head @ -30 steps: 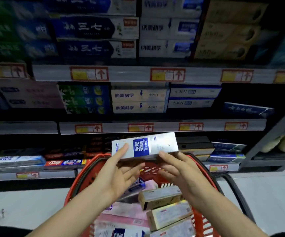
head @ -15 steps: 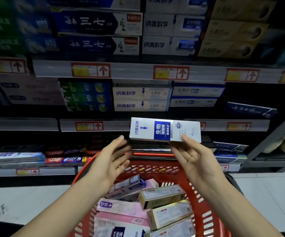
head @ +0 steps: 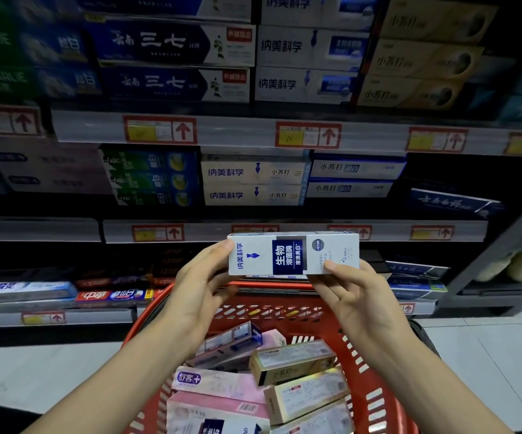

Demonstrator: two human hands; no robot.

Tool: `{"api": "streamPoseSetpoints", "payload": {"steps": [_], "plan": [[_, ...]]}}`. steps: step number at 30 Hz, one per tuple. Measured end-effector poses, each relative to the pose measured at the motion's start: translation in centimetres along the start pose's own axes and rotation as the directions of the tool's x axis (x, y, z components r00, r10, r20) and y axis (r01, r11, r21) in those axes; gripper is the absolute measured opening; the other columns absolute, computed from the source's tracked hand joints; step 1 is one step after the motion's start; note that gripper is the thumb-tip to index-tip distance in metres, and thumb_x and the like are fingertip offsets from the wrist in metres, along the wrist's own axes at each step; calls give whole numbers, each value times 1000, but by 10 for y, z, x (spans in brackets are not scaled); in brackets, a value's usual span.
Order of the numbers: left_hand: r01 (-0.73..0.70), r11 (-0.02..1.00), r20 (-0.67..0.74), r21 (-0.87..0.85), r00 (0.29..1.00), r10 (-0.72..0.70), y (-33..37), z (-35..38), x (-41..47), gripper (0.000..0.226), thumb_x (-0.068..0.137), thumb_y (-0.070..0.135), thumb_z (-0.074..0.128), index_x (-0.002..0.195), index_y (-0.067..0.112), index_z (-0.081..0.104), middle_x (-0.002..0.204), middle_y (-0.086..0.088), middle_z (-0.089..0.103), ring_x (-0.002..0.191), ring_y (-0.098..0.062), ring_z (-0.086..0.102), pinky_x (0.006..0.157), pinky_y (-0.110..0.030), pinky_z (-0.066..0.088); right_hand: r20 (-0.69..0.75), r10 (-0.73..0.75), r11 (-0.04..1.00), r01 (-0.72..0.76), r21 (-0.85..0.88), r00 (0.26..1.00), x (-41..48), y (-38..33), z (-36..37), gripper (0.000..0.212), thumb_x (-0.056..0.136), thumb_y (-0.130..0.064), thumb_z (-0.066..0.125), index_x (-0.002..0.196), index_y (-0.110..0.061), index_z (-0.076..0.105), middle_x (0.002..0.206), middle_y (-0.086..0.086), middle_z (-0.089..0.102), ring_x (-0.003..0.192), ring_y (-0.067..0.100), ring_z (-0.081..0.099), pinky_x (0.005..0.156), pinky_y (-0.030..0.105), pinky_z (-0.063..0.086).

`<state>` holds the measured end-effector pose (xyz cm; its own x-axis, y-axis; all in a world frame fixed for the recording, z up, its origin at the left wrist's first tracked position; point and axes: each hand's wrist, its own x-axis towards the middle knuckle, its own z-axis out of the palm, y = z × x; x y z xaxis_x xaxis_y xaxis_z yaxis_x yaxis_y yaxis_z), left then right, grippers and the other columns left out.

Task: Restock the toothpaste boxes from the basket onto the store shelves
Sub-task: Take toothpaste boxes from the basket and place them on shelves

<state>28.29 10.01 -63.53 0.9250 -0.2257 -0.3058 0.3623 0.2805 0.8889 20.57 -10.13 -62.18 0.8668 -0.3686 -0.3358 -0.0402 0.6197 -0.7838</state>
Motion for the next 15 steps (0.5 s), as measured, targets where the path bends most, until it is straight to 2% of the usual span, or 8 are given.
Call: {"api": "streamPoseSetpoints", "payload": {"steps": [3,7,13,15], "plan": [[-25,999,6,-30,1000,26,1,0,2,18,98,31,65,112,23,74,111,-5,79,98,-17,69,92,-39,50,9,-15,999,16,-30,1000,-1,-2,-2,48,88,4,66,134,-2,54,114,16,77,107,29,75,90,37,56],[-63,998,15,-22,998,63,3,-1,3,24,97,31,66,118,23,73,112,-5,79,97,-16,70,87,-36,52,3,-14,993,14,-119,1000,0,-2,-6,40,91,-2,67,130,-3,59,110,13,78,103,25,76,93,39,56],[-73,997,-16,-2,997,73,6,1,4,20,96,35,68,111,23,74,106,-5,80,87,-12,69,85,-34,50,-19,24,968,-27,-249,1000,0,0,-10,36,94,-30,70,125,-13,64,109,8,79,103,23,76,95,40,56],[-71,997,-30,-7,997,71,8,1,5,19,95,37,69,106,23,75,106,-6,80,84,-11,67,78,-30,49,-40,32,957,-43,-288,999,-1,1,-9,38,94,-40,69,125,-19,62,107,7,80,102,23,77,92,39,57]]}}
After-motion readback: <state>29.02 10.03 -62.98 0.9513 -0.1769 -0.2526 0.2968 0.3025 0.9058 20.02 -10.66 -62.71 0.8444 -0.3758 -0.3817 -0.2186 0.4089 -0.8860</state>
